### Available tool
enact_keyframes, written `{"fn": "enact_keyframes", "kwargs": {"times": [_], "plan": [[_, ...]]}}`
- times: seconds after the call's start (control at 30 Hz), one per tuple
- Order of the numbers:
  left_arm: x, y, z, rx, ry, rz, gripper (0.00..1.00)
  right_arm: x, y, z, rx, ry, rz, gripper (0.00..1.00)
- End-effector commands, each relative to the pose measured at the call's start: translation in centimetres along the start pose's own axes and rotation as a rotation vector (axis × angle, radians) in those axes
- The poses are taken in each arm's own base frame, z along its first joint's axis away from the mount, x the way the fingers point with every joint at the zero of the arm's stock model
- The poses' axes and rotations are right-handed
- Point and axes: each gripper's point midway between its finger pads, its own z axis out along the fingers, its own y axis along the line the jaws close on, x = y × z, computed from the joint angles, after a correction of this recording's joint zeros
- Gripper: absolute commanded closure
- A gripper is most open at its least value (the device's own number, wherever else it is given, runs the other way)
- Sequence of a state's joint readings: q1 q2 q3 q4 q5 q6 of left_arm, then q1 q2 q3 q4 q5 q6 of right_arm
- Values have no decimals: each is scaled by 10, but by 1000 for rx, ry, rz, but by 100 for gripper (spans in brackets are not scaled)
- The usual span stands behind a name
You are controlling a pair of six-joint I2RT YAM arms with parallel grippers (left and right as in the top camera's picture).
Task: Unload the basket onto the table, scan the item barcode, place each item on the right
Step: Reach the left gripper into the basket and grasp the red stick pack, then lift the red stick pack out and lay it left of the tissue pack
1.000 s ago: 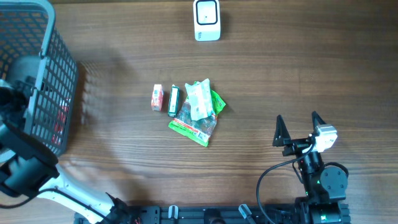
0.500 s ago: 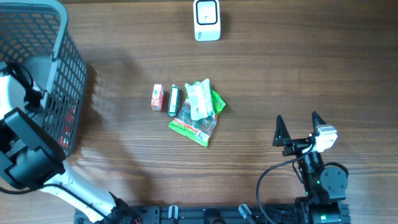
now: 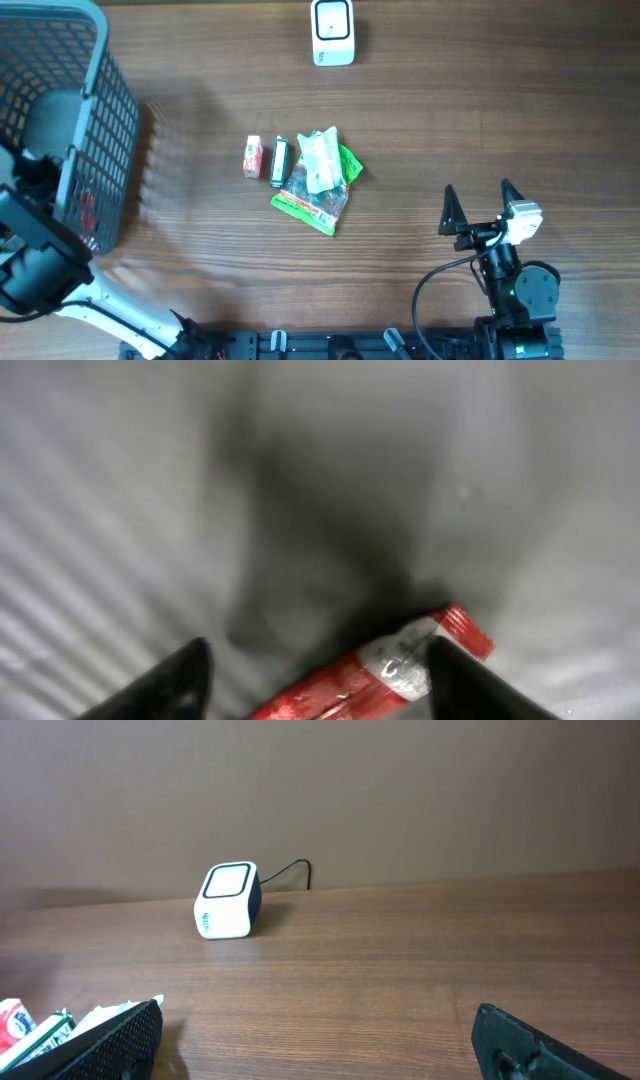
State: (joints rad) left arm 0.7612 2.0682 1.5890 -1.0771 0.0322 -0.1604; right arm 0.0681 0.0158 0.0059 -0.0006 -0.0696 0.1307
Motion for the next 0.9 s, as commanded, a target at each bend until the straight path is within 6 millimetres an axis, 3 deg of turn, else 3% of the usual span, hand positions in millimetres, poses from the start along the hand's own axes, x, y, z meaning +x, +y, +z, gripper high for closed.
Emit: {"fn": "enact_keyframes", "kwargs": {"times": [0.0,0.1,0.2,0.37,0.53,0.57,0.6,0.63,0.67,0.77,0.83,0.87], "plan": [[-28,-1,-36,43,-72,-33,21,-1,-3,0,14,-6,0,0],[-20,-1,-41,35,-39,-25,22,-1,-3,0,14,-6,1,0],[-5,8,-30,-11,15,-26,22,-1,-3,0,14,-6,1,0],[20,19,2,-55,91,-27,22,-1,-3,0,14,-6,1,0],[30,22,31,-56,92,-27,24,-1,-3,0,14,-6,1,0],[30,23,36,-54,86,-28,40,-1,-3,0,14,-6,1,0],[29,22,38,-53,79,-28,71,-1,-3,0,14,-6,1,0],[27,22,38,-50,68,-28,88,-1,-3,0,14,-6,1,0],[23,21,38,-46,53,-28,96,-1,-3,0,14,-6,1,0],[7,14,19,-22,16,-28,96,-1,-3,0,14,-6,1,0],[-11,6,-17,4,-30,-25,96,-1,-3,0,15,-6,0,0],[-27,0,-54,20,-84,-22,96,-1,-3,0,14,-6,1,0]]}}
